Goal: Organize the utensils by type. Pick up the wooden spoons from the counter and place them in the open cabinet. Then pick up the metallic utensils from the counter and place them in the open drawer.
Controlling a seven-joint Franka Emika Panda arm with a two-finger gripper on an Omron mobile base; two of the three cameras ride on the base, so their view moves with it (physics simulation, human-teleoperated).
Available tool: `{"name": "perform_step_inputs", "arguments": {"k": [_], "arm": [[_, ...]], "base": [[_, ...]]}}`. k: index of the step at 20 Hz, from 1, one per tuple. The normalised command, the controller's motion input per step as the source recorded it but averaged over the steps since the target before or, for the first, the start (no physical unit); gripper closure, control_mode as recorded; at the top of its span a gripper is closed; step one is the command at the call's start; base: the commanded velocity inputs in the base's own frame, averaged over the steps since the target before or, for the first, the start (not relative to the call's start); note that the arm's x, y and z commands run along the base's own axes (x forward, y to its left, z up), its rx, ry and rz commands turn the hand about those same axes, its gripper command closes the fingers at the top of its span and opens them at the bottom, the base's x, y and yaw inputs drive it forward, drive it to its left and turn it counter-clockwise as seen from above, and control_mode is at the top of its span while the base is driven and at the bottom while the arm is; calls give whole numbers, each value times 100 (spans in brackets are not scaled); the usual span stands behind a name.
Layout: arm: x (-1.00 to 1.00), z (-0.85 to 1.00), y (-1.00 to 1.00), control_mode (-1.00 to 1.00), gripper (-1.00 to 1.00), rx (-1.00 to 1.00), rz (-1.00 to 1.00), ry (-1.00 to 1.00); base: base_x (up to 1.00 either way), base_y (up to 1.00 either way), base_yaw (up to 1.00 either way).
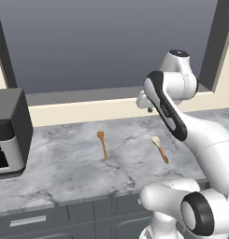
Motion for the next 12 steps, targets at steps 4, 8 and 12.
{"name": "perform_step_inputs", "arguments": {"k": [4, 8, 12], "arm": [[0, -3, 8, -100, -100, 0, 0, 0], [0, -12, 25, -100, -100, 0, 0, 0], [0, -18, 34, -100, -100, 0, 0, 0]], "base": [[0, 0, 0], [0, 0, 0], [0, 0, 0]]}}
